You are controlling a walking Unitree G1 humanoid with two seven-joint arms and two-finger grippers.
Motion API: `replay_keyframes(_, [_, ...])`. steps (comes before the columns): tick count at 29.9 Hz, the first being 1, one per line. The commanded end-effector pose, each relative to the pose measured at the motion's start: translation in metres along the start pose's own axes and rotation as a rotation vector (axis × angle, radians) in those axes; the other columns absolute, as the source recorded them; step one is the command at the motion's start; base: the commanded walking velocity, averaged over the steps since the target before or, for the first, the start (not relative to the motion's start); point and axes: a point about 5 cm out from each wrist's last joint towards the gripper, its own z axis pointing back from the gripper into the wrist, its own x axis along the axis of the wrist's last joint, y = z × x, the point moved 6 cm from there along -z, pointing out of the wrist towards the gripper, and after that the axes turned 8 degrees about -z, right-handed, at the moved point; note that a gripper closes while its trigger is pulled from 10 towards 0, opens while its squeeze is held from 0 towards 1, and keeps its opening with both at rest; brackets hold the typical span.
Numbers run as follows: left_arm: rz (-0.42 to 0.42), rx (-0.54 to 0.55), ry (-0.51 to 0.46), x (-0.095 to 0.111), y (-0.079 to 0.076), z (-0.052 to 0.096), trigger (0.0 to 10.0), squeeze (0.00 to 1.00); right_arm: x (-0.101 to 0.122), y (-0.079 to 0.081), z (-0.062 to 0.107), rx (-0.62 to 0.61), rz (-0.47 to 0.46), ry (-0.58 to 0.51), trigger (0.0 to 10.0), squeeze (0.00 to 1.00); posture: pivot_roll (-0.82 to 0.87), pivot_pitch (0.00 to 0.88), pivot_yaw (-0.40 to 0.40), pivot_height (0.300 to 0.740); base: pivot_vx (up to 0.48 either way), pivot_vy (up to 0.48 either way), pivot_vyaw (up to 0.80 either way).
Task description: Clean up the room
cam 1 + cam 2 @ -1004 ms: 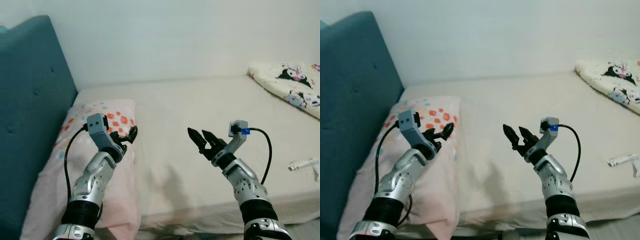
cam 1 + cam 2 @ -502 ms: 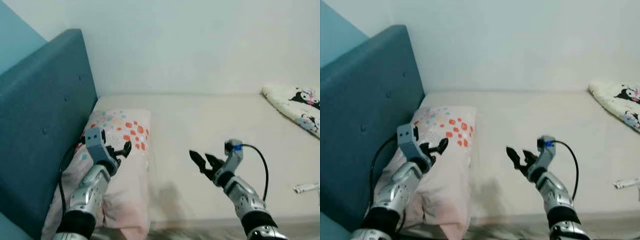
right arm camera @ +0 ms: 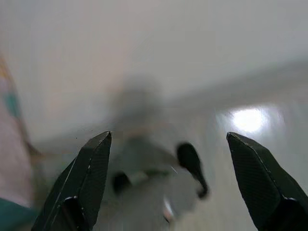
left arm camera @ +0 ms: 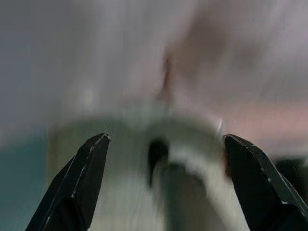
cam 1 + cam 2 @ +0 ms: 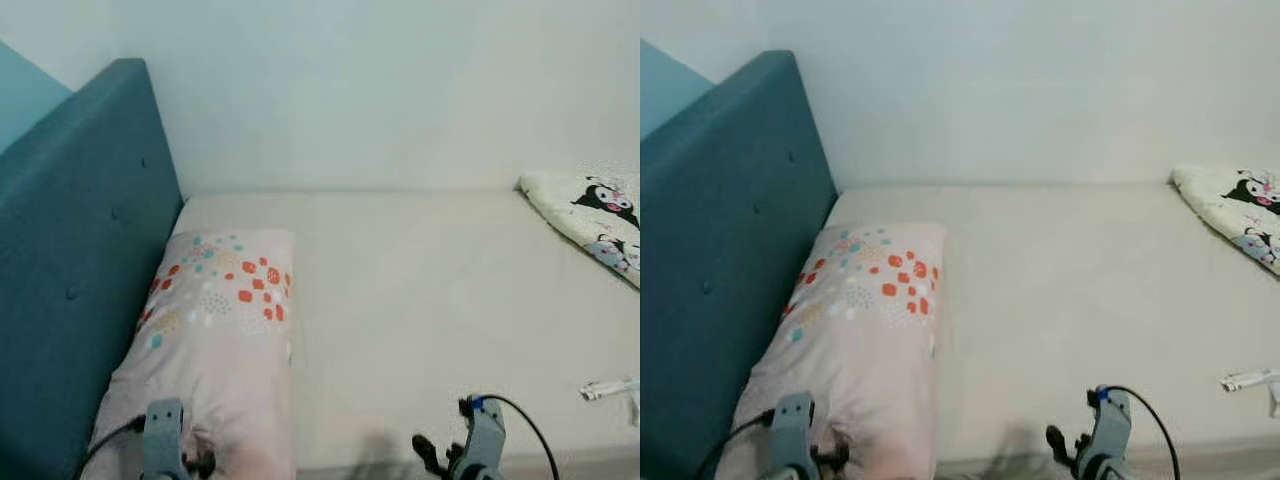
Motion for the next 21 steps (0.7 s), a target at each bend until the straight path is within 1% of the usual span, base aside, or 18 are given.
replay_keyframes(1, [-0.003, 0.031, 0.084, -0.028, 0.008, 0.004, 10.0, 0.0, -0.013, -0.001, 0.0, -0.014, 0.034, 0.036, 10.0, 0.0, -0.03, 0.0, -0.04, 0.74, 0.0, -0.24, 0.0])
replay_keyframes(2, [0.006, 0.037, 0.098, -0.034, 0.009, 0.005, 10.0, 0.0, -0.015, -0.001, 0.0, -0.013, 0.038, 0.04, 10.0, 0.0, -0.03, 0.0, -0.04, 0.74, 0.0, -0.24, 0.0])
replay_keyframes(4, [0.01, 0.034, 0.102, -0.036, 0.007, 0.006, 10.0, 0.0, -0.015, 0.001, 0.0, -0.006, 0.04, 0.039, 10.0, 0.0, -0.03, 0.0, -0.041, 0.74, 0.0, -0.354, 0.0])
replay_keyframes(8, [0.005, 0.024, 0.093, -0.036, 0.003, 0.005, 10.0, 0.0, -0.014, 0.004, -0.001, 0.0, 0.048, 0.037, 10.0, 0.0, -0.03, 0.0, -0.047, 0.74, 0.0, -0.472, 0.0])
replay_keyframes(10, [-0.024, 0.012, 0.089, -0.033, 0.001, 0.004, 10.0, 0.0, -0.011, 0.01, -0.003, 0.009, 0.082, 0.035, 10.0, 0.0, -0.03, 0.0, -0.047, 0.74, 0.0, -0.48, 0.0])
replay_keyframes(13, [-0.033, 0.008, 0.088, -0.032, 0.0, 0.004, 10.0, 0.0, -0.01, 0.011, -0.003, 0.011, 0.088, 0.033, 10.0, 0.0, -0.03, 0.0, -0.047, 0.74, 0.0, -0.48, 0.0])
replay_keyframes(15, [-0.055, -0.003, 0.086, -0.03, -0.003, 0.003, 10.0, 0.0, 0.006, 0.018, -0.006, 0.021, 0.083, -0.012, 10.0, 0.0, -0.04, 0.0, -0.042, 0.74, 0.0, -0.48, 0.0])
replay_keyframes(16, [-0.055, -0.003, 0.086, -0.03, -0.003, 0.003, 10.0, 0.0, 0.006, 0.018, -0.006, 0.021, 0.083, -0.012, 10.0, 0.0, -0.04, 0.0, -0.042, 0.74, 0.0, -0.48, 0.0])
replay_keyframes(20, [-0.077, -0.014, 0.09, -0.029, -0.007, 0.002, 10.0, 0.0, 0.034, 0.031, -0.009, 0.046, 0.092, -0.092, 10.0, 0.0, -0.04, 0.0, -0.04, 0.74, 0.0, -0.48, 0.0])
replay_keyframes(21, [-0.077, -0.014, 0.09, -0.029, -0.007, 0.002, 10.0, 0.0, 0.034, 0.031, -0.009, 0.046, 0.092, -0.092, 10.0, 0.0, -0.04, 0.0, -0.04, 0.74, 0.0, -0.48, 0.0])
